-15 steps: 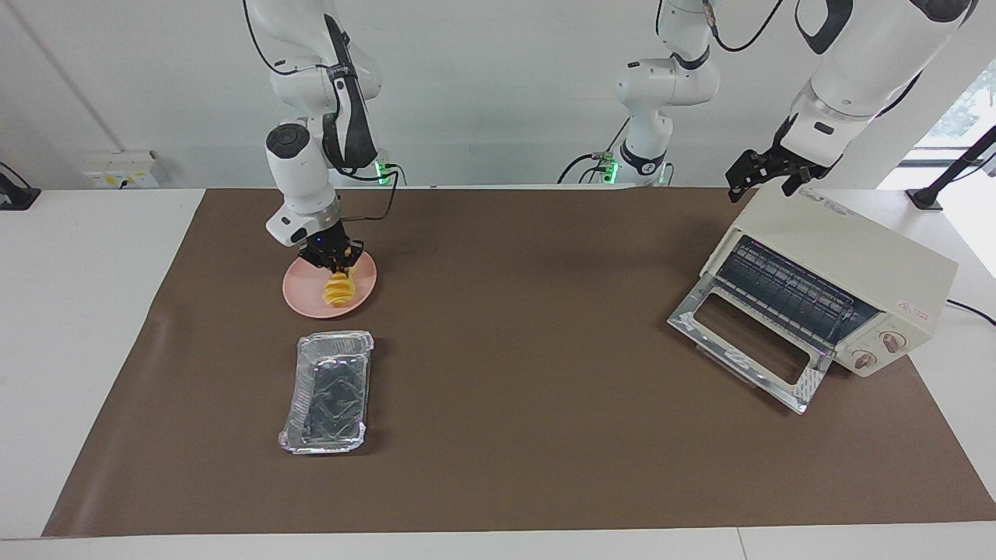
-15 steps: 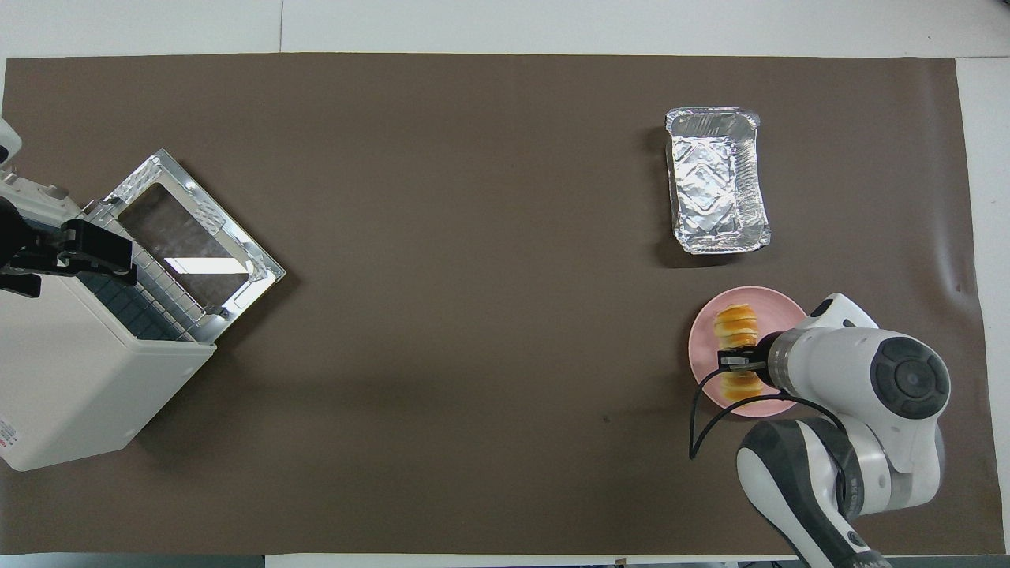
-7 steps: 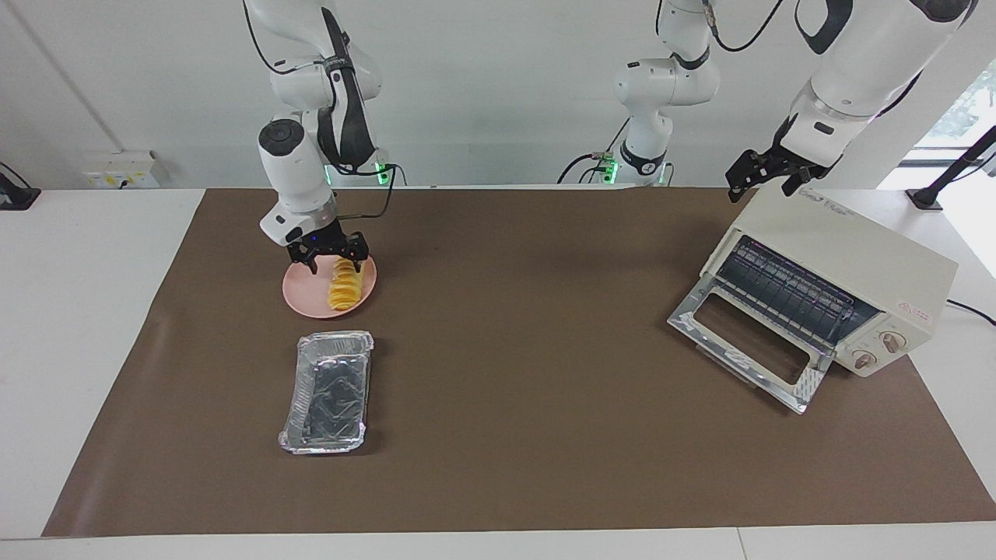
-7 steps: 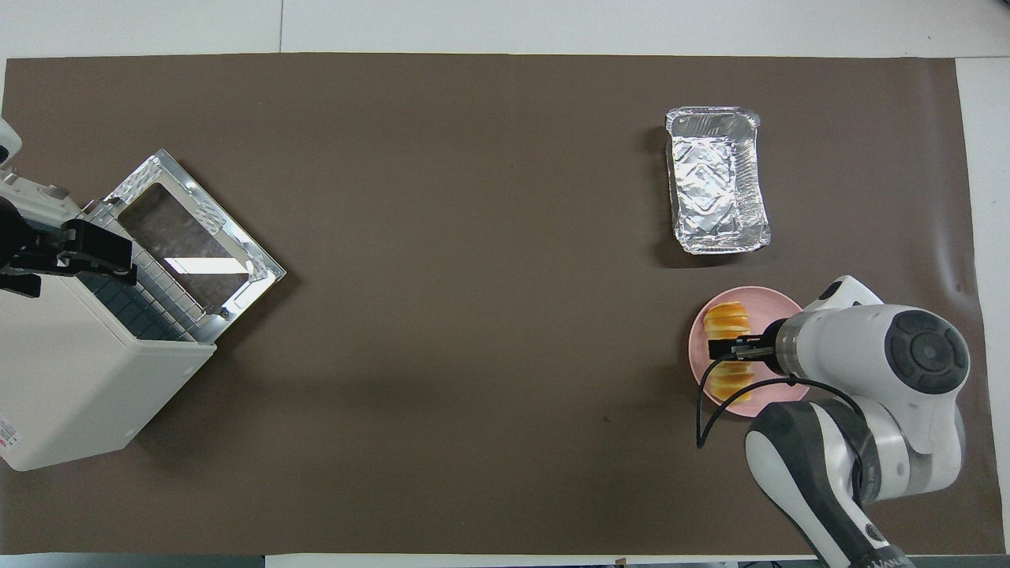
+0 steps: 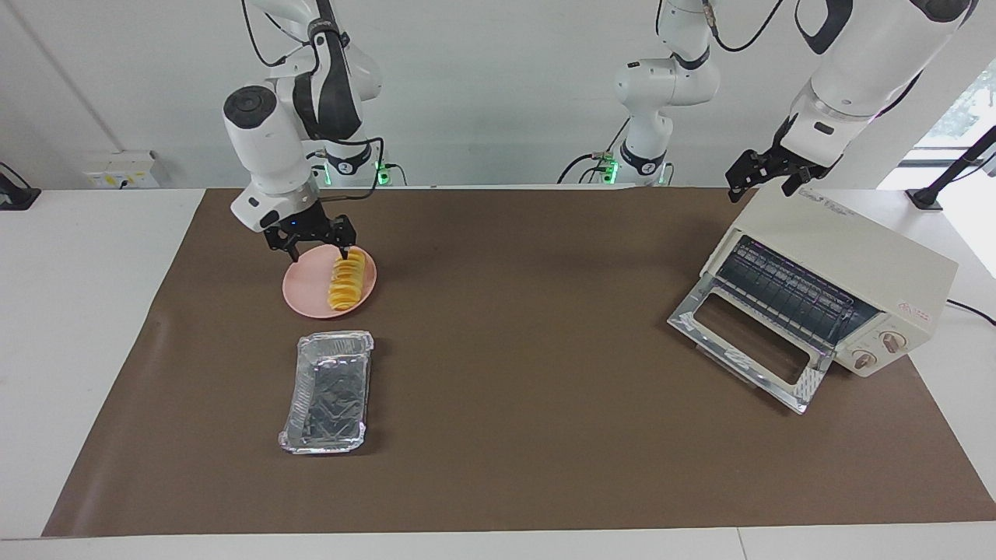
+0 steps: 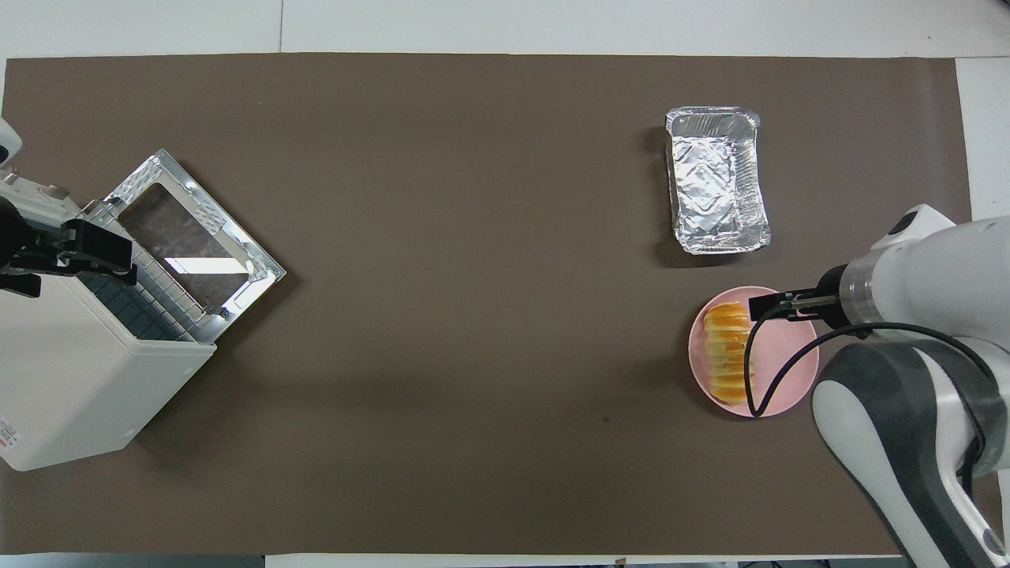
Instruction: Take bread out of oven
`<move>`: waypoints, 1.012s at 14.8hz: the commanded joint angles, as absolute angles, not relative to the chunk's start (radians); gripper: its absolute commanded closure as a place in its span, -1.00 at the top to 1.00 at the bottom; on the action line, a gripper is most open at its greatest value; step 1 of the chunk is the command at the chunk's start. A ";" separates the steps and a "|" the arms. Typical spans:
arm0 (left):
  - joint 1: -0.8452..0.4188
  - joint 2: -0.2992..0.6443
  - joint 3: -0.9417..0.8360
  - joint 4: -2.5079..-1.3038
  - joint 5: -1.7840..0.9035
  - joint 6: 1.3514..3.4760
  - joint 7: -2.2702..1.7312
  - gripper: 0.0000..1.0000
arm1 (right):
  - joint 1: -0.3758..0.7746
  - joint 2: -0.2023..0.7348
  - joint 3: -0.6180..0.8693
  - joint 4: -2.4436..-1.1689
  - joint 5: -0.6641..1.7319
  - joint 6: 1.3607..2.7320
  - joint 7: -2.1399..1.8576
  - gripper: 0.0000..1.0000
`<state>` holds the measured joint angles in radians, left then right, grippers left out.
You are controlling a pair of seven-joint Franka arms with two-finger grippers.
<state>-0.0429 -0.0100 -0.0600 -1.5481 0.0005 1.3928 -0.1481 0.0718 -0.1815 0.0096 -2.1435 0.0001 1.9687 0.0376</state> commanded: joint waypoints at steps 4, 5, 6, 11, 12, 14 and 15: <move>-0.035 -0.041 -0.058 -1.586 -0.020 1.411 -0.144 1.00 | 0.032 -0.100 0.012 -1.794 0.020 1.598 -0.104 1.00; -0.035 -0.041 -0.058 -1.586 -0.020 1.411 -0.144 1.00 | 0.011 -0.080 0.012 -1.742 0.018 1.544 -0.121 1.00; -0.035 -0.041 -0.058 -1.586 -0.020 1.411 -0.144 1.00 | -0.001 -0.072 0.012 -1.711 0.018 1.511 -0.142 1.00; -0.035 -0.041 -0.058 -1.586 -0.020 1.411 -0.144 1.00 | -0.038 -0.067 0.012 -1.632 0.011 1.430 -0.175 1.00; -0.035 -0.041 -0.058 -1.586 -0.020 1.411 -0.144 1.00 | -0.035 -0.067 0.012 -1.640 0.011 1.437 -0.172 1.00; -0.035 -0.041 -0.058 -1.586 -0.020 1.411 -0.144 1.00 | -0.035 -0.067 0.012 -1.646 0.005 1.465 -0.164 1.00; -0.035 -0.041 -0.058 -1.586 -0.020 1.411 -0.144 1.00 | -0.037 -0.061 0.012 -1.649 0.005 1.501 -0.166 1.00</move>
